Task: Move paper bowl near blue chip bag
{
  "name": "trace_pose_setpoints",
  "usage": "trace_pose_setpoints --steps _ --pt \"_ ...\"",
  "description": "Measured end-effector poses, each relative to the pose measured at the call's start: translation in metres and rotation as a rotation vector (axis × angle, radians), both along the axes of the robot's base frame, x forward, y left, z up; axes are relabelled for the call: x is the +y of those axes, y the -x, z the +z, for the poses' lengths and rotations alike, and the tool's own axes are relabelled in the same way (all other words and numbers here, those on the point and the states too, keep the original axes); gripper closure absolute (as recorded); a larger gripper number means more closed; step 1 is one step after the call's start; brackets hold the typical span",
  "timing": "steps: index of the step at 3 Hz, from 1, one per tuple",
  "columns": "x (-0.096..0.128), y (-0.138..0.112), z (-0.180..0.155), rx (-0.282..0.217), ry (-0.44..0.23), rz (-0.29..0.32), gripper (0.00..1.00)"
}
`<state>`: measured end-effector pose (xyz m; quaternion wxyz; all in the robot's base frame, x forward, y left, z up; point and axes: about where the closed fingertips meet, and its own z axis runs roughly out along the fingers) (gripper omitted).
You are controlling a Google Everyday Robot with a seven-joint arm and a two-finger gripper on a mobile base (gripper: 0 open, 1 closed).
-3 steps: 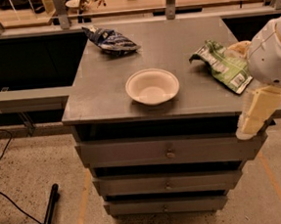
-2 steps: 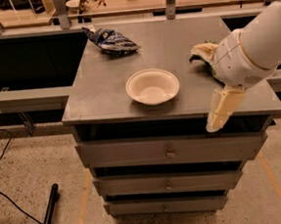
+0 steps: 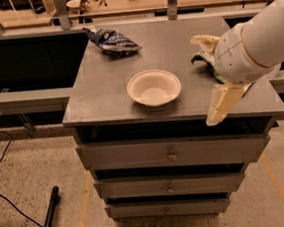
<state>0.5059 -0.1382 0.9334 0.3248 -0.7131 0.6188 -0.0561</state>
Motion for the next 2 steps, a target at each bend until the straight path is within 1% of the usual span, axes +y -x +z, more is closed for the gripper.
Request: trace_pose_setpoints --steps 1,2 --pt "0.009 -0.024 -0.001 -0.056 -0.034 -0.001 0.0" --pt "0.02 -0.066 -0.011 -0.128 -0.047 -0.007 0.0"
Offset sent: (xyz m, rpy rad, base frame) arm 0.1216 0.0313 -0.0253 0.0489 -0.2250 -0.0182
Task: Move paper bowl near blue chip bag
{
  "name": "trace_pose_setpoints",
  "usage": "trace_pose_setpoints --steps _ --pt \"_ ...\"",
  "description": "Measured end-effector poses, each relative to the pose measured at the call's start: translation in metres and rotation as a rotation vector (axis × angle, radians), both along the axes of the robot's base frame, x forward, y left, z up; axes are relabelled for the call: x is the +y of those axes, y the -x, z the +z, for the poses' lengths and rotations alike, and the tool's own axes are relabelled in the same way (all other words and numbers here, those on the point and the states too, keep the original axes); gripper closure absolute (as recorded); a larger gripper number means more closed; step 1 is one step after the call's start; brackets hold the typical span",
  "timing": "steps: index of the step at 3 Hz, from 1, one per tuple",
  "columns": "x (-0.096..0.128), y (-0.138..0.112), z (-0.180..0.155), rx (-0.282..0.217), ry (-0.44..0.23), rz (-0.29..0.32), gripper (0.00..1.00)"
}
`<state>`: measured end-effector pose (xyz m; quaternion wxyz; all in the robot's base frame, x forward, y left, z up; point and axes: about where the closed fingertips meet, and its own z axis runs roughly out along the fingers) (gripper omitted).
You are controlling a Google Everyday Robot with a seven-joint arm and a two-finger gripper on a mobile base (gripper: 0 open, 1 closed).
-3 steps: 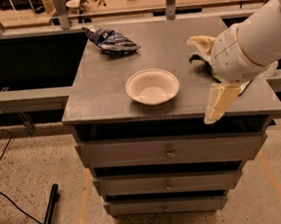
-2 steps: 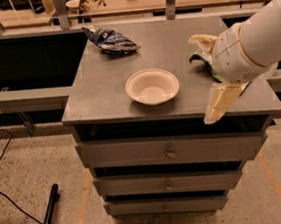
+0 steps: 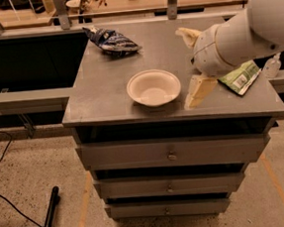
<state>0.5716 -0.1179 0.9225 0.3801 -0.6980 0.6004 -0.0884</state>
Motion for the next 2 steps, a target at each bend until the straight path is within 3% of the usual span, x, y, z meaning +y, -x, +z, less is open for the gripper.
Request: trace_pose_setpoints --steps 1,2 --pt "0.0038 -0.0236 -0.0178 -0.05 0.022 0.002 0.0" --pt "0.0039 -0.0265 -0.0167 -0.063 0.023 -0.001 0.0"
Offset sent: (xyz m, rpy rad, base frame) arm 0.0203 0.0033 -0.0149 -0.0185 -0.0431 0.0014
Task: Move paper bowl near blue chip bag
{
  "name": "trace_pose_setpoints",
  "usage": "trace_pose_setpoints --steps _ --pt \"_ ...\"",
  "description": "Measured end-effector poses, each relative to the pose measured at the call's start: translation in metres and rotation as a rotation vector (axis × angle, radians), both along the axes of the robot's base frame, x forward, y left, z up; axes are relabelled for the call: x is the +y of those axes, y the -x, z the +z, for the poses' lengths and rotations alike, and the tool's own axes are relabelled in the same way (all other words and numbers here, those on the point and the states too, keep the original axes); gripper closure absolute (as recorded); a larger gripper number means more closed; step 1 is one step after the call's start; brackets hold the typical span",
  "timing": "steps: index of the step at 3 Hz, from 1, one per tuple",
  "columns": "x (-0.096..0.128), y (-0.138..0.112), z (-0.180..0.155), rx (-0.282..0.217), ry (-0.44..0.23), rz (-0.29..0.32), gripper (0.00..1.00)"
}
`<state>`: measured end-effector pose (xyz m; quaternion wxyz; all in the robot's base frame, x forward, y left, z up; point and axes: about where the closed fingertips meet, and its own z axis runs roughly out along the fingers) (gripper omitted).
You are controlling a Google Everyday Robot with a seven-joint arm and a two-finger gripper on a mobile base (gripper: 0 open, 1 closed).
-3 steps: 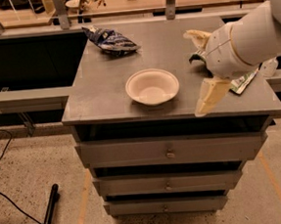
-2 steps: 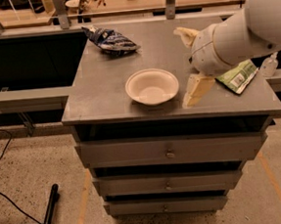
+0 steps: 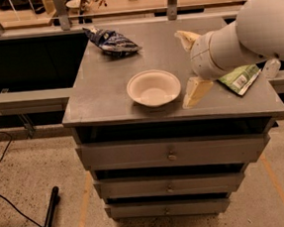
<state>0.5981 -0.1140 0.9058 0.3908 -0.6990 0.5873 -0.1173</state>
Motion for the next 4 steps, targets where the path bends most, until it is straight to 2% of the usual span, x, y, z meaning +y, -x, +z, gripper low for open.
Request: trace_pose_setpoints --steps 1,2,3,4 --pt "0.008 0.001 0.001 -0.016 -0.007 0.034 0.0" --pt "0.024 0.002 0.0 -0.034 -0.004 0.095 0.0" --pt "0.036 0.005 -0.002 -0.045 0.017 0.142 0.0" --pt "0.038 0.005 -0.002 -0.046 0.018 0.145 0.18"
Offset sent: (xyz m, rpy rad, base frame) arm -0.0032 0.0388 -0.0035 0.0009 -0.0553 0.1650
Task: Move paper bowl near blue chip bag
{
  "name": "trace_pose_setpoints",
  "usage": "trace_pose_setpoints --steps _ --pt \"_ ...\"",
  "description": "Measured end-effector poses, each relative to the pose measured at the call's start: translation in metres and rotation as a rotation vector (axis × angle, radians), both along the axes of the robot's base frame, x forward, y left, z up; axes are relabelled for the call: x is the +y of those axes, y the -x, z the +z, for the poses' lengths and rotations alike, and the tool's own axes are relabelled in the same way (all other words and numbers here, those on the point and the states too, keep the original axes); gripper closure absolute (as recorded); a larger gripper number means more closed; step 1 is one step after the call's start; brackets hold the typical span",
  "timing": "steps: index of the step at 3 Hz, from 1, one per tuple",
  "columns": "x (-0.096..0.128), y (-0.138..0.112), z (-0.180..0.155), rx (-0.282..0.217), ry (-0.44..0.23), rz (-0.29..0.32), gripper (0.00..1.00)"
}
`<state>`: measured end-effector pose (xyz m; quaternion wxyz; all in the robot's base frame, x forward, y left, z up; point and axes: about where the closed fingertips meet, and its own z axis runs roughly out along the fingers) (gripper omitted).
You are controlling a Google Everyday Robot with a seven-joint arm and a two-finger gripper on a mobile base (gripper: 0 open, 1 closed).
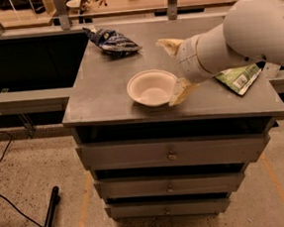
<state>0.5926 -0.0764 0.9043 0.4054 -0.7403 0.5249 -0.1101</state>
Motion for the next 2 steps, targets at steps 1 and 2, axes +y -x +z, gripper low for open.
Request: trace_pose_setpoints --steps 1,2 --pt "0.0017 0.0006 0.0007 -0.001 0.001 0.003 0.41" --pt "0.0033 0.0013 0.0014 -0.002 0.002 0.006 0.64"
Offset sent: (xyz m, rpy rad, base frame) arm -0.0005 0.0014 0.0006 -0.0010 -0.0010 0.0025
